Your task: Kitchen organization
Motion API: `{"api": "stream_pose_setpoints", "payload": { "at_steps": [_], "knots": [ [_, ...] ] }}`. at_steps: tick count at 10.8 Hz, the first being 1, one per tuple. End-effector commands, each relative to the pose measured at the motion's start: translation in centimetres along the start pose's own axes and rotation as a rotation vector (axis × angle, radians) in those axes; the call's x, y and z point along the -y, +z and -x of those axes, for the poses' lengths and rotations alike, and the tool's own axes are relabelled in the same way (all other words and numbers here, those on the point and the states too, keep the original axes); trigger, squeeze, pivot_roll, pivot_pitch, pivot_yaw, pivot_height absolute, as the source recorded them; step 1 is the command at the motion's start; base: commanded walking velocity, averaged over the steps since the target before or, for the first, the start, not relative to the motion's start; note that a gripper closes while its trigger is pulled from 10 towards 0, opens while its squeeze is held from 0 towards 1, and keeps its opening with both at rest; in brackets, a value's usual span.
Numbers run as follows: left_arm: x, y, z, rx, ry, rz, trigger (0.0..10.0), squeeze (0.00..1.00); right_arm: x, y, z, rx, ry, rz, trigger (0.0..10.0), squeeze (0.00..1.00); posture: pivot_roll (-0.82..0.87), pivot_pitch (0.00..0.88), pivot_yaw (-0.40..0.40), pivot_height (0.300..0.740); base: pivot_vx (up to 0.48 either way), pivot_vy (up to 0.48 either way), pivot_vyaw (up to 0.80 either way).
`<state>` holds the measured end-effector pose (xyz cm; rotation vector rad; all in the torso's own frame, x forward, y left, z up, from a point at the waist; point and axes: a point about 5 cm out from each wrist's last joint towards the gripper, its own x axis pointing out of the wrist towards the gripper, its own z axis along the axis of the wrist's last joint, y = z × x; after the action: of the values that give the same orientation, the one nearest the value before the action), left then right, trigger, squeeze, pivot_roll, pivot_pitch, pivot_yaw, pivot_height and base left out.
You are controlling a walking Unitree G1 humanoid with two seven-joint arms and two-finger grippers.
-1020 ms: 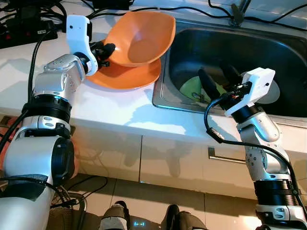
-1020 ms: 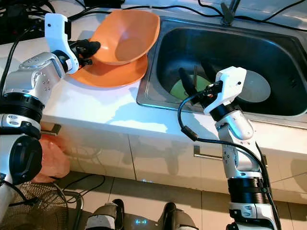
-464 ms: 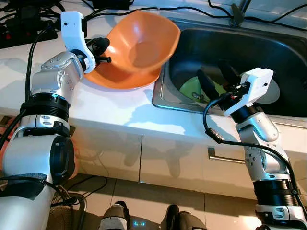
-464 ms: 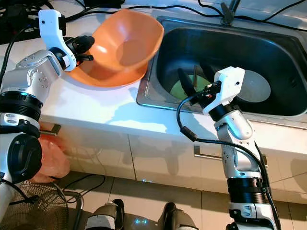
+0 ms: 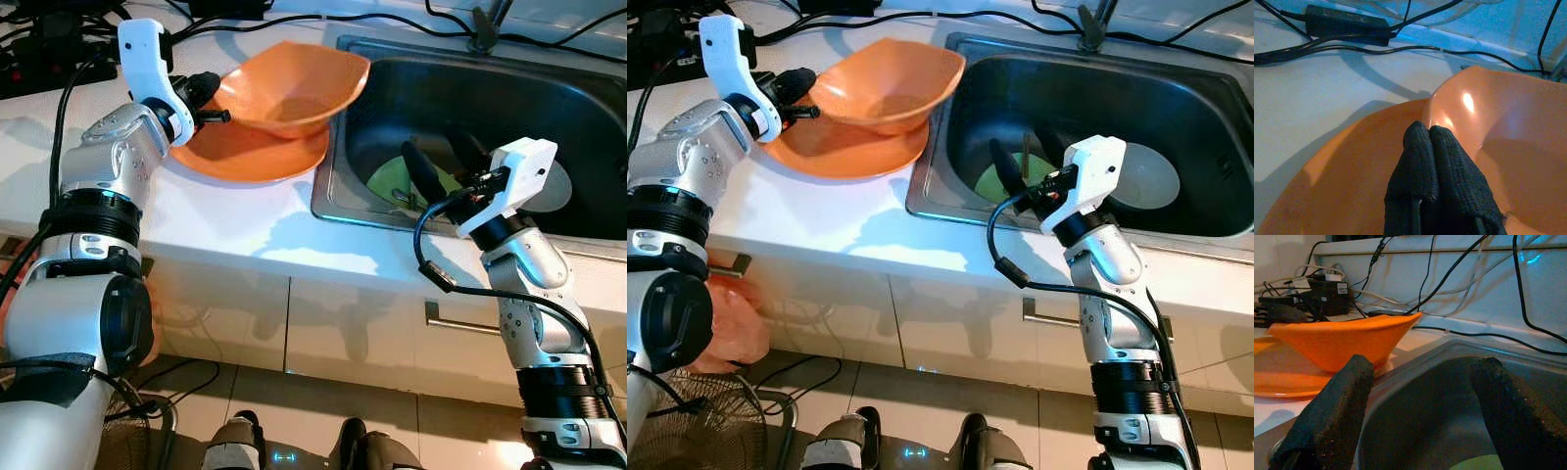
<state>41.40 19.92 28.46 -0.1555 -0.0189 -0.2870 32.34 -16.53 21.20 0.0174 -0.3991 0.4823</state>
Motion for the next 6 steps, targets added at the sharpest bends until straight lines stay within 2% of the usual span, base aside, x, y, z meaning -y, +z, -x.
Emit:
{"api": "stream_pose_setpoints", "payload": {
  "at_steps": [1,2,3,5,6],
  "knots": [
    [0.5,1.0,-0.1,0.023,-0.021,0.005,0.0,0.00,0.2,0.3,-0.2,0.012,-0.005,0.016,10.0,0.00,0.20,0.187,-0.058,0.740,0.000,0.000,0.00],
    [0.5,1.2,-0.1,0.030,-0.020,0.013,0.0,0.00,0.1,0.3,-0.3,0.013,-0.003,0.014,10.0,0.00,0.20,0.184,-0.059,0.740,0.000,0.000,0.00],
    [0.5,1.2,0.0,0.031,-0.021,0.014,10.0,0.00,0.1,0.2,-0.3,0.012,0.000,0.013,10.0,0.00,0.20,0.182,-0.060,0.740,0.000,0.000,0.00],
    [0.4,1.7,0.2,0.036,-0.041,0.007,10.0,0.00,-0.1,0.2,-0.4,0.010,0.005,0.014,10.0,0.00,0.20,0.182,-0.059,0.740,0.000,0.000,0.00],
    [-0.3,2.2,0.5,0.035,-0.032,-0.022,10.0,0.55,0.0,0.2,-0.4,0.009,0.005,0.014,10.0,0.00,0.20,0.186,-0.058,0.740,0.000,0.000,0.00]
  ]
}}
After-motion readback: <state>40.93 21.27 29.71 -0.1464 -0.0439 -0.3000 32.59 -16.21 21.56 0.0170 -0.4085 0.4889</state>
